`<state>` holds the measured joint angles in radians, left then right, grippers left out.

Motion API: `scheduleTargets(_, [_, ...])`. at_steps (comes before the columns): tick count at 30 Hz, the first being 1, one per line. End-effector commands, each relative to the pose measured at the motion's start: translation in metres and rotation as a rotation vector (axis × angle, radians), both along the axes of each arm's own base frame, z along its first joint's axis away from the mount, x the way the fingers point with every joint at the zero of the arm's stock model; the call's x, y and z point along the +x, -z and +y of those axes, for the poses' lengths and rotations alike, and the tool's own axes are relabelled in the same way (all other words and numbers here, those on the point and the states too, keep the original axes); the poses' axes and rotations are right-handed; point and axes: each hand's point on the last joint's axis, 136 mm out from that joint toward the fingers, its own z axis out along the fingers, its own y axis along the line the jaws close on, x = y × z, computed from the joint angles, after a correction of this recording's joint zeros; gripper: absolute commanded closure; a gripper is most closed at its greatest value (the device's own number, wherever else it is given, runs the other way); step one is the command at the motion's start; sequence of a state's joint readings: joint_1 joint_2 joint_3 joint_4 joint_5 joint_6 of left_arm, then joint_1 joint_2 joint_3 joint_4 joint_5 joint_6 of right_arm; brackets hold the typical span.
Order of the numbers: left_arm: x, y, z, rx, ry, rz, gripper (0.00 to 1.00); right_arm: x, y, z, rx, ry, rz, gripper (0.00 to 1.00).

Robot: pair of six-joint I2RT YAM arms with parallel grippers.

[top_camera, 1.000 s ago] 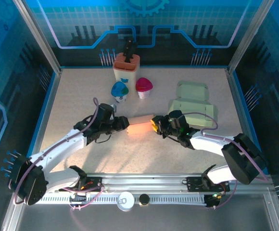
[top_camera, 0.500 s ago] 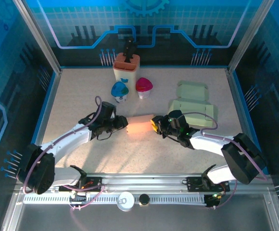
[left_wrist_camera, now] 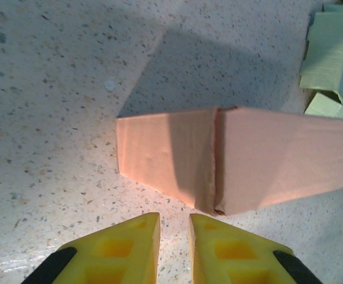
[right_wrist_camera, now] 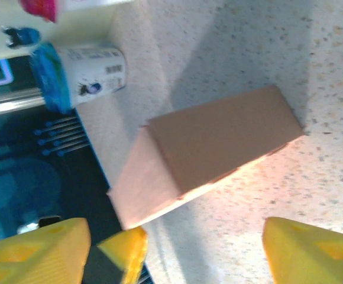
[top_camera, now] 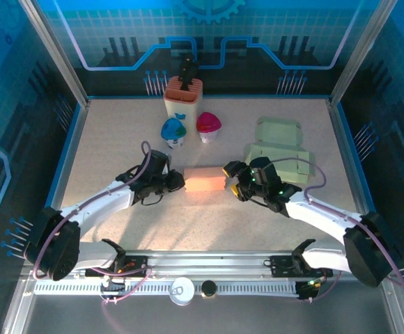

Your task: Fold the paper box

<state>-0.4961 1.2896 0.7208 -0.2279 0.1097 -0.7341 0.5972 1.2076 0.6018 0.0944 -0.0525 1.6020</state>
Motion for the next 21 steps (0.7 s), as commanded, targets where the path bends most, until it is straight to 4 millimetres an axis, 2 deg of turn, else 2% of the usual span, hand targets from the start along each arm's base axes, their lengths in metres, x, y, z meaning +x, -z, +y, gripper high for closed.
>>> scheduleTargets(1, [-0.005, 0.001, 0.000, 0.048, 0.034, -0.033, 0.80, 0.008, -0.002, -0.004, 0.004, 0.029, 0.028, 0.15])
scheduleTargets(4, [-0.007, -0.004, -0.002, 0.042, 0.027, -0.060, 0.80, 0.011, 0.009, 0.010, 0.094, 0.029, 0.108, 0.14])
scheduleTargets(5, [-0.009, -0.009, -0.002, 0.042, 0.023, -0.071, 0.79, 0.012, 0.013, 0.013, 0.127, 0.045, 0.128, 0.09])
scheduleTargets(7, [-0.013, -0.023, -0.001, 0.041, 0.008, -0.099, 0.70, 0.016, 0.016, 0.016, 0.159, 0.068, 0.149, 0.03])
scheduleTargets(11, [-0.011, -0.043, 0.005, 0.036, -0.017, -0.122, 0.56, 0.024, 0.010, 0.015, 0.168, 0.115, 0.156, 0.03])
scheduleTargets(14, [0.003, -0.041, 0.007, 0.012, -0.033, -0.103, 0.54, 0.029, 0.009, 0.011, 0.179, 0.168, 0.172, 0.03])
scheduleTargets(17, [0.018, -0.035, 0.005, 0.003, -0.026, -0.102, 0.54, 0.033, 0.014, 0.017, 0.204, 0.171, 0.221, 0.04])
scheduleTargets(21, [0.035, -0.026, -0.007, 0.005, 0.019, -0.102, 0.57, 0.037, 0.032, 0.029, 0.244, 0.181, 0.307, 0.06])
